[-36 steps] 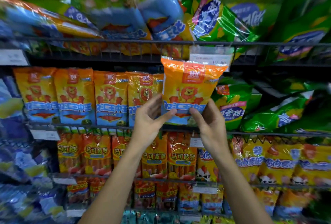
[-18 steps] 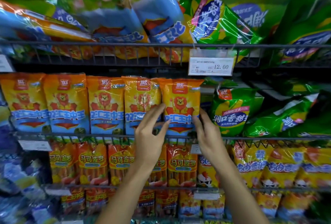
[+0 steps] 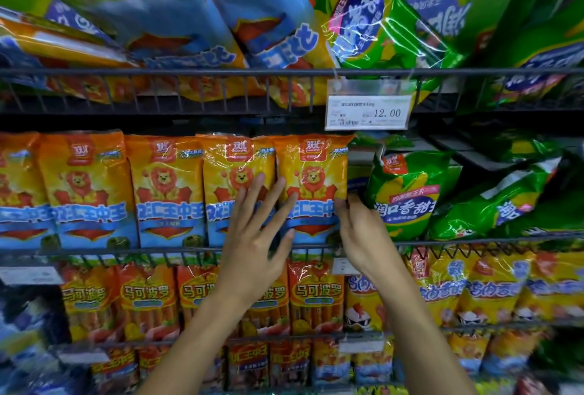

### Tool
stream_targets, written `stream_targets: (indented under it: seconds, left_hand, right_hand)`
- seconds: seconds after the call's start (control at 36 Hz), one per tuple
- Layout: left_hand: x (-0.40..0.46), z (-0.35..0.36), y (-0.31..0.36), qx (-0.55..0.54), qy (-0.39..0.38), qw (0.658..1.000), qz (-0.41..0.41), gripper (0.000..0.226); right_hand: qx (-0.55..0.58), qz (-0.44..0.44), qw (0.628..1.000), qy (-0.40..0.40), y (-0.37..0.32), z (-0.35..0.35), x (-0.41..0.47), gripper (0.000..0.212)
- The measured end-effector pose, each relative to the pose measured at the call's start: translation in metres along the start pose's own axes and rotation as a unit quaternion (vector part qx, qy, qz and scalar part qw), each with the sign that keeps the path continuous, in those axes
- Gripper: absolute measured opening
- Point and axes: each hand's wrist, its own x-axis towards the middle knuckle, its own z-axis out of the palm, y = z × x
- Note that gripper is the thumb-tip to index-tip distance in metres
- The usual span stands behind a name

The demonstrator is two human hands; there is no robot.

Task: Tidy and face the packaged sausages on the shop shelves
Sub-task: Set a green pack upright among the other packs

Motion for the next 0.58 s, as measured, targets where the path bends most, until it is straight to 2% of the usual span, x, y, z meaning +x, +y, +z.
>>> stream_targets:
  seconds: [0.08, 0.33, 0.39, 0.47, 0.53, 0.58]
  left_hand:
    - [0.004, -0.005, 0.001, -0.003, -0.014, 1.000, -0.013, 0.056]
    - [-0.007, -0.003, 0.002, 0.073, -0.046, 0.996, -0.028, 0.062]
    - [-0.009, -0.003, 0.001, 0.071, -0.052, 0.996, -0.029, 0.062]
    - [-0.011, -0.006, 0.001, 0.073, -0.067, 0.995, -0.033, 0.064]
    - [-0.011, -0.008, 0.002, 0.076, -0.084, 0.993, -0.040, 0.065]
    - [-0.011, -0.009, 0.004, 0.055, -0.092, 0.993, -0.051, 0.064]
  right_hand:
    - [0.029, 0.008, 0.999, 0.014, 0.000, 0.000, 0.000, 0.034]
    - [-0.005, 0.006, 1.000, 0.008, -0.001, 0.004, -0.007, 0.033]
    - [-0.009, 0.006, 1.000, 0.011, -0.002, 0.008, -0.015, 0.041]
    - [0.024, -0.017, 0.999, 0.041, -0.011, 0.013, -0.034, 0.068]
    - [0.040, -0.035, 0.996, 0.066, -0.015, 0.015, -0.044, 0.073]
    - [0.021, -0.065, 0.994, 0.085, -0.014, 0.012, -0.049, 0.070]
